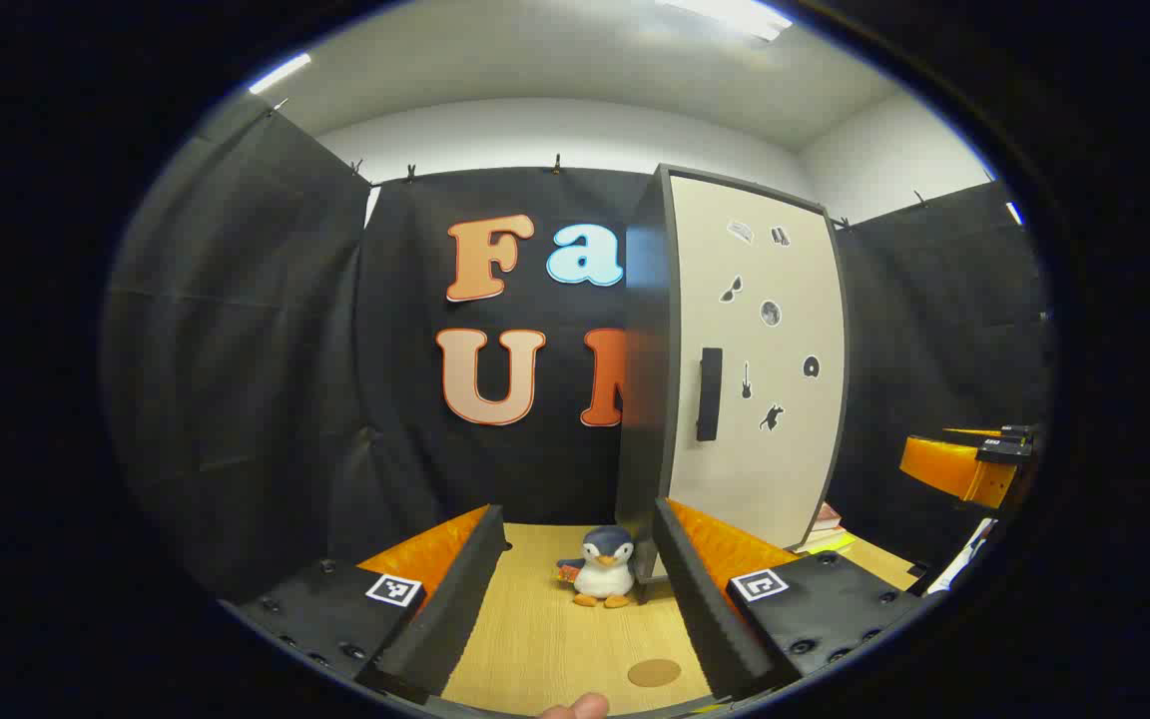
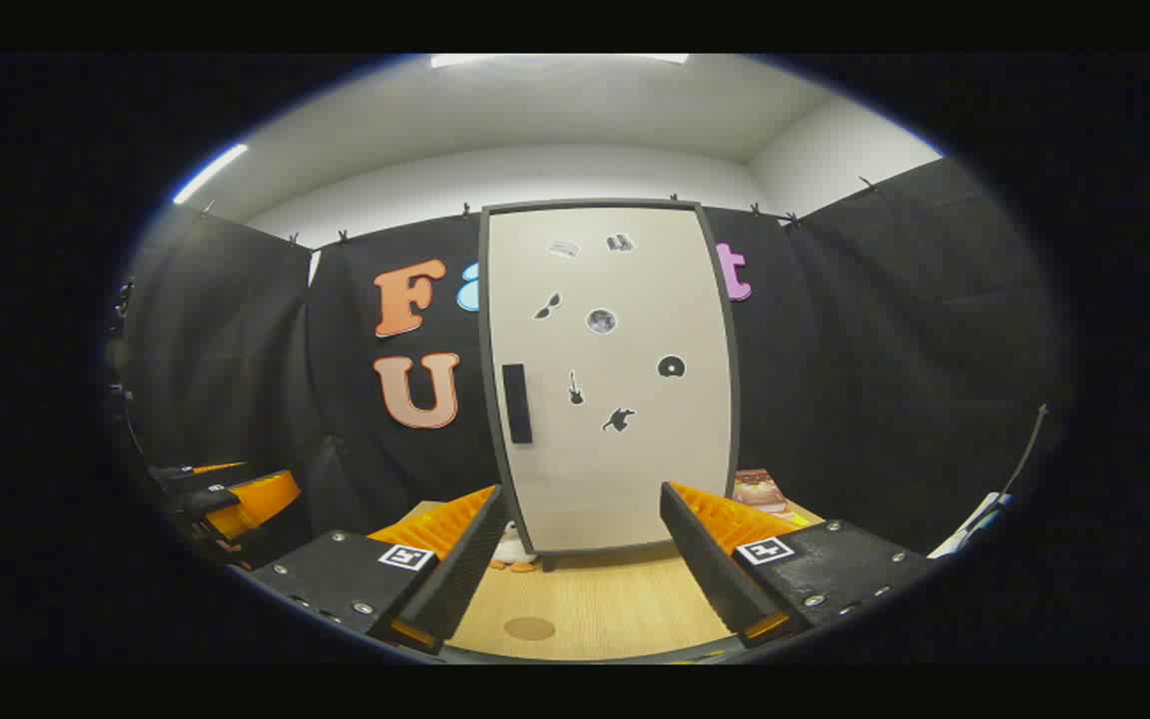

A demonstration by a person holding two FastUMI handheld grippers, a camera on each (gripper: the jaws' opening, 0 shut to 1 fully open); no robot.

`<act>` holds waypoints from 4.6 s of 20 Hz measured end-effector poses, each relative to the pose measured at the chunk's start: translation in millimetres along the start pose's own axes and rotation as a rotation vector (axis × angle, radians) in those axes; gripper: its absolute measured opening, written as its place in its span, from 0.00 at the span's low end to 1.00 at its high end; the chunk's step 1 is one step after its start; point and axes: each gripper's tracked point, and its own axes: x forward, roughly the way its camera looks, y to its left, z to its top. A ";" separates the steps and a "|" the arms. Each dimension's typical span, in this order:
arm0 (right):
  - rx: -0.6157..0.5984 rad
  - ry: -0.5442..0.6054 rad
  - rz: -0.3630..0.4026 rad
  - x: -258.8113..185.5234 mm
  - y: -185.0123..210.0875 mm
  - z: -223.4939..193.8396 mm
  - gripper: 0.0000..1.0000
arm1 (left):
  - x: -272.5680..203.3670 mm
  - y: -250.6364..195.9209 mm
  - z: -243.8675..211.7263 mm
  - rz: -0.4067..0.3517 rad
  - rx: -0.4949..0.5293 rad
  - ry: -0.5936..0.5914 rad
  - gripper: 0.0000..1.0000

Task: Open the cabinet door with the right hand, grasp the bottle in the cabinet with the left hand and place it on the coaster, then close the cabinet door with the right hand.

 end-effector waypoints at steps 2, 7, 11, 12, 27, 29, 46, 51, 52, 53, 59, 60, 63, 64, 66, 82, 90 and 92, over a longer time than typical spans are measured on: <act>-0.005 0.008 -0.002 0.8 -1.7 -2.8 0.95 | -0.9 0.6 -0.7 0.002 0.003 0.001 0.97; -0.013 0.020 0.007 4.0 -1.7 -5.1 0.95 | 1.3 0.9 -5.5 0.007 0.013 0.012 0.97; -0.013 0.027 0.019 8.1 -1.2 -6.7 0.94 | 2.7 3.6 -5.8 0.014 0.018 0.012 0.96; -0.016 0.031 0.020 9.9 -1.3 -7.9 0.94 | 3.5 4.8 -6.5 0.019 0.020 0.012 0.97; -0.033 0.025 0.053 75.5 23.5 0.0 0.94 | 32.0 28.6 -21.5 0.041 0.001 0.033 0.96; -0.041 0.028 0.053 93.2 29.7 1.7 0.94 | 38.4 33.3 -26.3 0.042 -0.002 0.045 0.97; -0.059 0.013 0.088 251.1 90.3 18.9 0.94 | 87.2 116.6 -65.7 0.121 -0.028 0.123 0.97; -0.062 0.009 0.069 284.1 97.3 17.3 0.94 | 100.1 143.9 -71.1 0.145 -0.041 0.133 0.97; -0.067 0.012 0.064 290.2 97.6 16.2 0.94 | 101.5 148.5 -74.9 0.149 -0.044 0.140 0.97; -0.071 0.012 0.057 295.7 97.9 15.4 0.94 | 102.7 153.1 -78.6 0.153 -0.045 0.149 0.97; -0.085 0.021 0.015 315.4 90.7 7.5 0.71 | 105.2 175.4 -90.9 0.184 -0.043 0.177 0.97; -0.076 0.020 0.010 315.7 88.9 8.1 0.65 | 104.0 177.0 -91.9 0.188 -0.043 0.182 0.97; -0.038 0.035 0.030 314.3 90.2 6.4 0.36 | 102.5 175.9 -94.4 0.187 -0.039 0.189 0.97; -0.042 0.032 0.032 313.8 90.4 6.9 0.35 | 100.4 174.9 -94.5 0.187 -0.037 0.187 0.97; -0.043 0.032 0.037 311.7 89.6 6.9 0.34 | 93.8 171.3 -91.1 0.188 -0.034 0.178 0.97; 0.048 0.016 -0.018 162.4 24.4 5.2 0.19 | 53.7 110.8 -74.6 0.102 0.060 0.173 0.97; 0.043 0.001 -0.077 83.2 -50.6 5.5 0.18 | 36.2 36.1 -74.3 0.008 0.065 0.173 0.96; 0.026 -0.002 -0.110 64.2 -77.8 7.3 0.18 | 33.4 16.9 -75.9 -0.010 0.064 0.177 0.97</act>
